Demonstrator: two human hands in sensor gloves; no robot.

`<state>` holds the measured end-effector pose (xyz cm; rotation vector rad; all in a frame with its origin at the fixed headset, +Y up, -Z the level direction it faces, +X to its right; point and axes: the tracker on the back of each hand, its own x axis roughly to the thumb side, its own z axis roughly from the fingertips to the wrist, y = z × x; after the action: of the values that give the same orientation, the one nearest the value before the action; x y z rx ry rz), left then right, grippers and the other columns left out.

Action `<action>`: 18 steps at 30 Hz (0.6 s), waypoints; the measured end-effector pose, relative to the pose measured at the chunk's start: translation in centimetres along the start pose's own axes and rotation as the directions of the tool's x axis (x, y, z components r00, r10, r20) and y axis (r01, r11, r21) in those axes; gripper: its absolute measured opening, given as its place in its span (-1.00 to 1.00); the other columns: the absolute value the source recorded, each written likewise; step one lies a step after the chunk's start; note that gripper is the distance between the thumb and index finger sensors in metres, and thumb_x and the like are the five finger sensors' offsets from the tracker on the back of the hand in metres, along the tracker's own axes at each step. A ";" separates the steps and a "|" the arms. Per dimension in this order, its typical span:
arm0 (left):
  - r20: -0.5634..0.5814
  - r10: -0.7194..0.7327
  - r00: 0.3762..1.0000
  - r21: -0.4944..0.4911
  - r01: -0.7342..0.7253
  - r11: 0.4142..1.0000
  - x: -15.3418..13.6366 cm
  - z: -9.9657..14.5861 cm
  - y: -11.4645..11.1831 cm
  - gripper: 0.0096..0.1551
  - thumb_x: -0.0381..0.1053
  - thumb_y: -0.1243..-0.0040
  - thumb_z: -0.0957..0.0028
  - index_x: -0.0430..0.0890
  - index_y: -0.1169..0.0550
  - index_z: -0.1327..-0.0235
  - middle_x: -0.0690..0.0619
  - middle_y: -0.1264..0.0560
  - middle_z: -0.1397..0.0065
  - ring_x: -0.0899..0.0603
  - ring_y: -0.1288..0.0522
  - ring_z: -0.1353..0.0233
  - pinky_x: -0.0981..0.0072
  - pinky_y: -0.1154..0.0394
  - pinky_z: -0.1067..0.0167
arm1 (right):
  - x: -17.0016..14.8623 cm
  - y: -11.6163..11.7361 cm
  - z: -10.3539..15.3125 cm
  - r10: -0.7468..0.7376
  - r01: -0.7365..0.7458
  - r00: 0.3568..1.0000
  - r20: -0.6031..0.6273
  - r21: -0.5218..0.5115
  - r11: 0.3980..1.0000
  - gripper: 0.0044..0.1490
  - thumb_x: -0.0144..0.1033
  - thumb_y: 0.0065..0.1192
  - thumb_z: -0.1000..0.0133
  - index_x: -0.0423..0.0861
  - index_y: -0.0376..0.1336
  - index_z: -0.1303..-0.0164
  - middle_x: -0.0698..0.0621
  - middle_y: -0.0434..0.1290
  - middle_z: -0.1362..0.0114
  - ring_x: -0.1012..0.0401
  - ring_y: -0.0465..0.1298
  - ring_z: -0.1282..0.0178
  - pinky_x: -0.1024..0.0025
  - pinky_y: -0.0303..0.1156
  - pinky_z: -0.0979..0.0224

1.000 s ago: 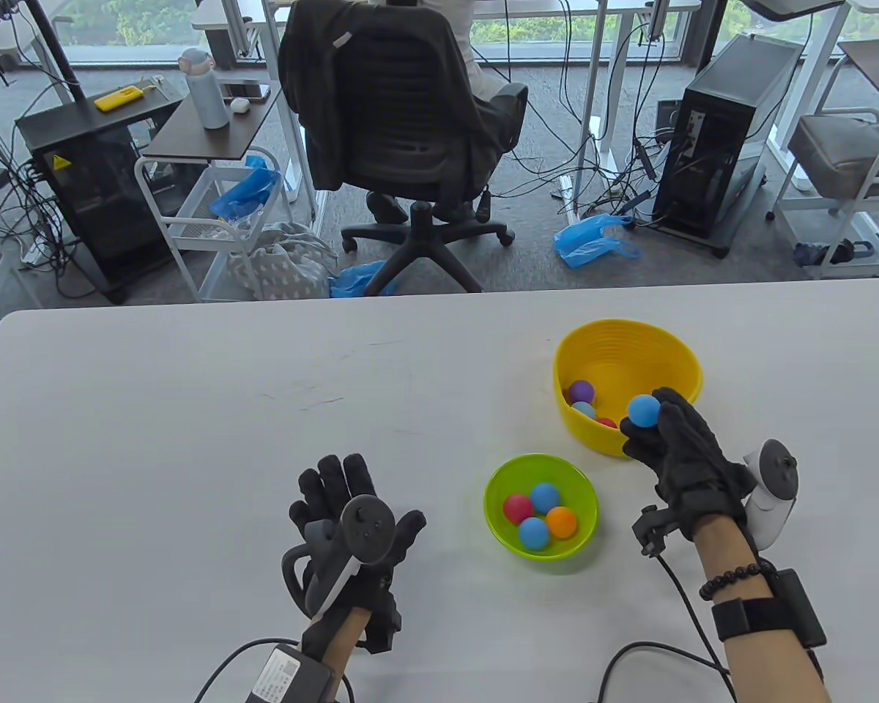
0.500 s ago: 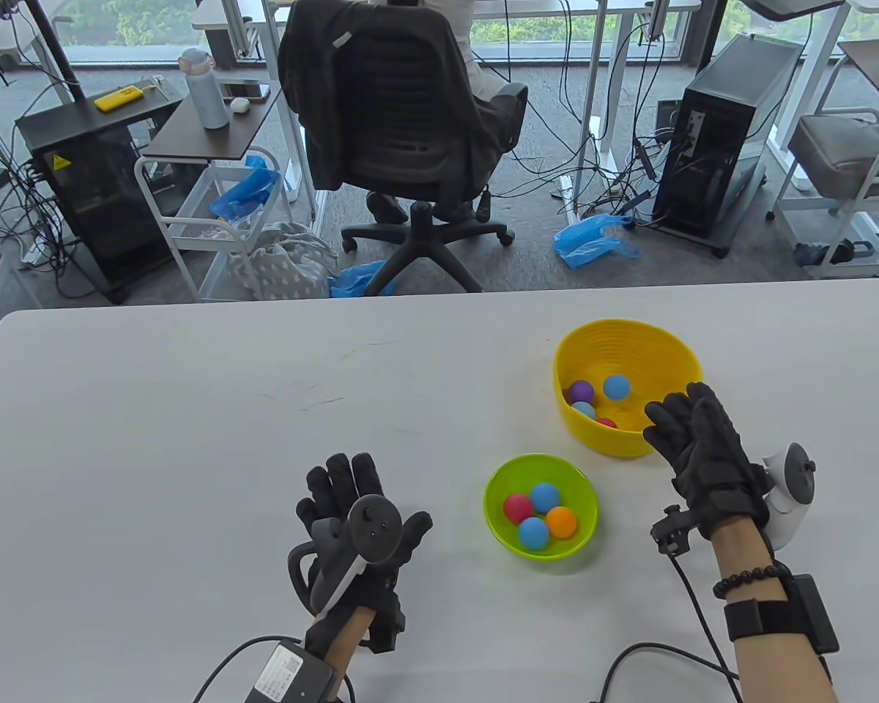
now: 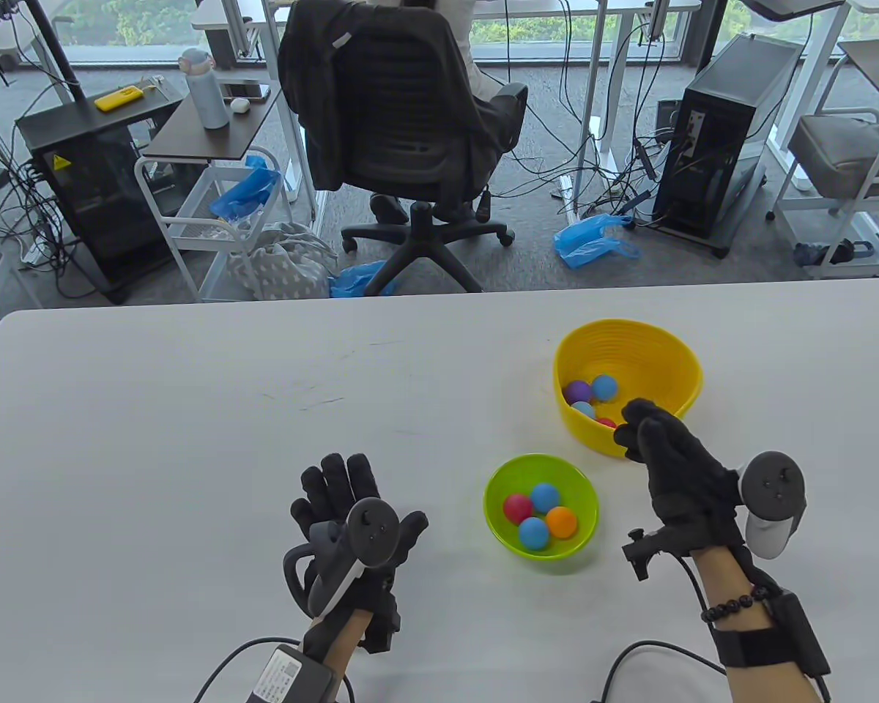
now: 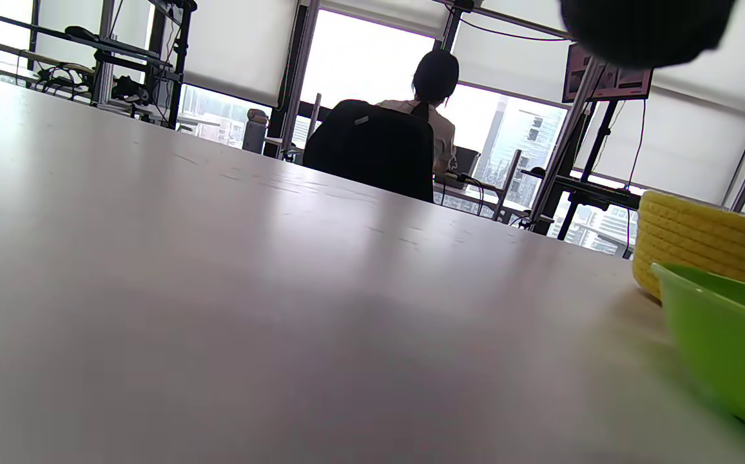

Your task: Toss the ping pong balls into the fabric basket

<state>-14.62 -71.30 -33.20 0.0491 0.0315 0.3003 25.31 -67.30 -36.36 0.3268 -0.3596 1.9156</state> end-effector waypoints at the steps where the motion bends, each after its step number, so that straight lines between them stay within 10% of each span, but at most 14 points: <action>1: -0.003 0.002 1.000 0.000 -0.002 1.000 -0.1 0.0 0.0 0.29 0.40 -0.16 0.03 -0.21 0.14 -0.67 -0.31 0.30 -0.73 -0.55 0.31 -0.65 -0.59 0.25 -0.47 | 0.5 0.7 0.0 0.055 -0.055 0.998 0.015 0.033 0.998 -0.34 0.05 0.04 -0.30 -0.11 0.29 -0.47 -0.28 0.35 -0.55 -0.19 0.54 -0.31 -0.11 0.49 -0.33; 10: -0.016 -0.002 1.000 0.010 0.002 1.000 -0.3 0.1 0.2 0.29 0.40 -0.17 0.03 -0.22 0.13 -0.67 -0.32 0.30 -0.73 -0.55 0.31 -0.65 -0.59 0.25 -0.47 | 3.3 7.5 1.2 0.474 -0.514 0.858 0.198 0.351 0.783 -0.34 0.06 0.12 -0.24 -0.15 0.42 -0.33 -0.29 0.45 -0.48 -0.23 0.58 -0.22 -0.14 0.52 -0.24; 18: -0.008 0.016 1.000 0.007 -0.016 1.000 -0.3 0.1 0.2 0.29 0.39 -0.17 0.04 -0.21 0.13 -0.67 -0.31 0.30 -0.73 -0.55 0.32 -0.65 -0.59 0.26 -0.47 | 2.5 11.3 2.0 0.544 -0.556 0.816 0.195 0.524 0.645 -0.28 0.06 0.10 -0.25 -0.18 0.34 -0.45 -0.35 0.44 -0.47 -0.20 0.61 -0.15 -0.11 0.55 -0.17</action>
<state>-14.99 -71.22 -33.09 0.0547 0.0406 0.3160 13.98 -69.90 -34.61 0.6884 0.1431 2.6221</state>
